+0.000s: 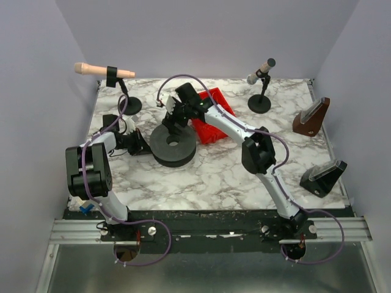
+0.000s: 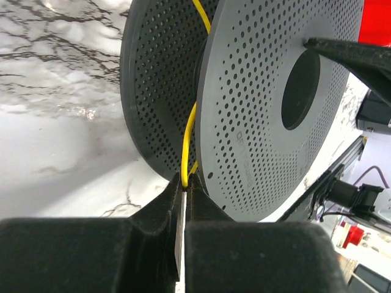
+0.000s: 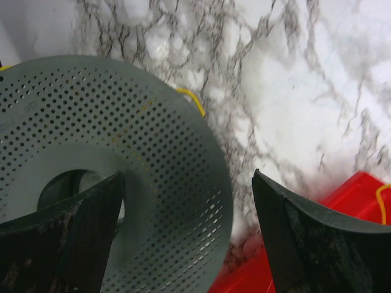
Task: Wrap the cables
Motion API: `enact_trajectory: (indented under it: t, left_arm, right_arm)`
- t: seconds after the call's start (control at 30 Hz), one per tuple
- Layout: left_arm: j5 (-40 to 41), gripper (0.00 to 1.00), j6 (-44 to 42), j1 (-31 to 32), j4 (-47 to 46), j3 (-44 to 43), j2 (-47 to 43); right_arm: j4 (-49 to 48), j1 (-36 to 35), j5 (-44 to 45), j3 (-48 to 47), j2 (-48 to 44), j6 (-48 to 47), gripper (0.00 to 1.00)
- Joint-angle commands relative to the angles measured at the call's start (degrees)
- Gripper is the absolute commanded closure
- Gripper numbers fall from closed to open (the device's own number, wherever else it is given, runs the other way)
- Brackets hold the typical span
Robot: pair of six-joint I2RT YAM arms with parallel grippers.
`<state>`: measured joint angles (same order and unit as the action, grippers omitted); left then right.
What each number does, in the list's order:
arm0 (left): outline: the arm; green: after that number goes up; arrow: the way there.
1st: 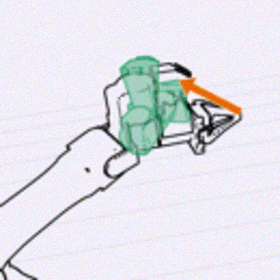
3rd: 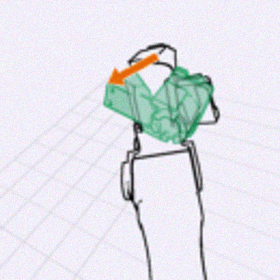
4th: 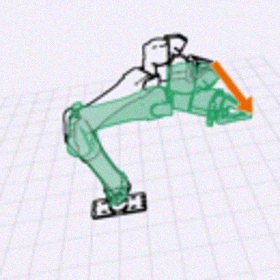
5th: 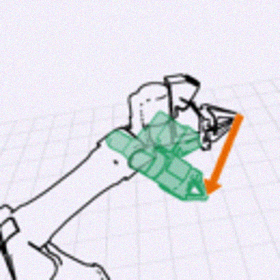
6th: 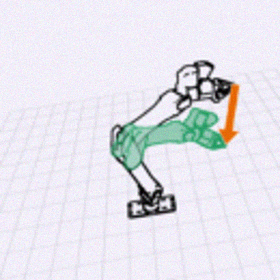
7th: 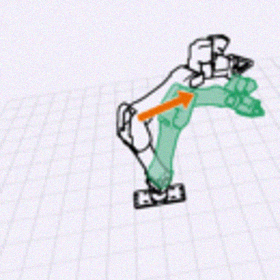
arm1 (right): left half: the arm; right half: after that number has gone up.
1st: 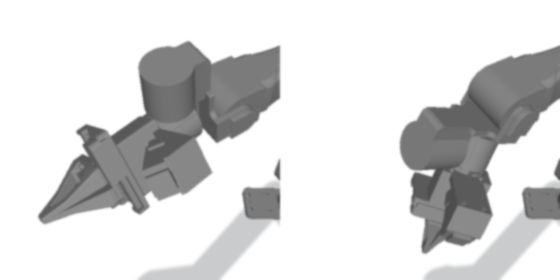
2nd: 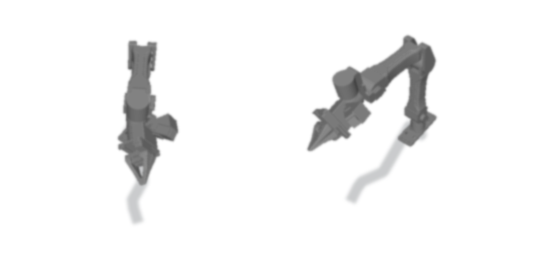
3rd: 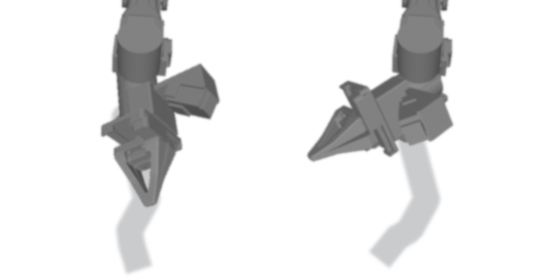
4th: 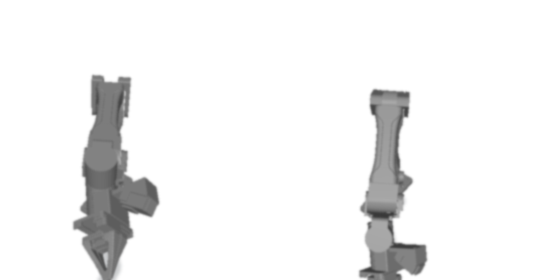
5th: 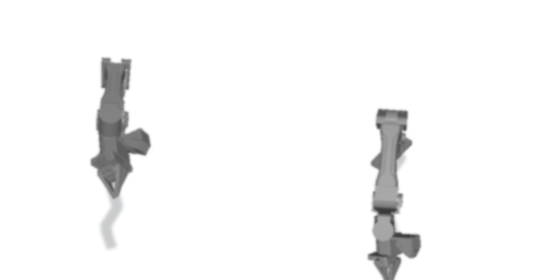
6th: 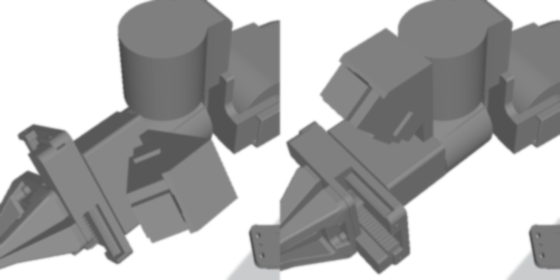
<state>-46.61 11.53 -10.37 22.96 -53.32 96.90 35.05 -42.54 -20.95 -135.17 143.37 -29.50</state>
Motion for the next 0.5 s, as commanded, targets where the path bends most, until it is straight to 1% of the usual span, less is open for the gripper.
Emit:
enact_trajectory:
  t: [0.0, 0.13, 0.23, 0.27, 0.33, 0.43, 0.47]
  left_arm:
    - [0.4, 0.86, -1.6, 1.6, 1.9, -0.3, -0.5]
    - [-0.9, 0.68, -5.5, 1.5, 8.5, -4.1, -1.3]
    - [0.4, 0.55, -11.2, 1.6, 18.2, -8.8, -2.7]
    - [1.8, 0.48, -13.7, 1.6, 20.6, -9.6, -3.6]
    - [4.3, 0.46, -17.2, 1.6, 24.6, -10.1, -5.1]
    - [5.6, 0.46, -21.0, 1.4, 28.7, -10.4, -5.9]
    - [5.6, 0.48, -21.8, 1.5, 29.8, -10.7, -6.3]
  right_arm:
    - [4.0, -0.3, 3.9, 8.7, -5.0, 4.2, 0.08]
    - [0.2, -0.2, 2.2, 12.2, -7.2, 6.2, 0.09]
    - [-1.0, 0.1, 2.3, 11.9, -7.5, 6.0, 0.10]
    - [-1.2, 0.3, 2.5, 11.7, -7.5, 5.9, 0.10]
    - [-1.2, 0.3, 2.1, 11.9, -7.7, 6.2, 0.10]
    - [-2.1, 0.3, 1.0, 14.0, -8.7, 7.0, 0.12]
    - [-2.8, 0.3, 0.6, 14.8, -9.3, 7.3, 0.12]
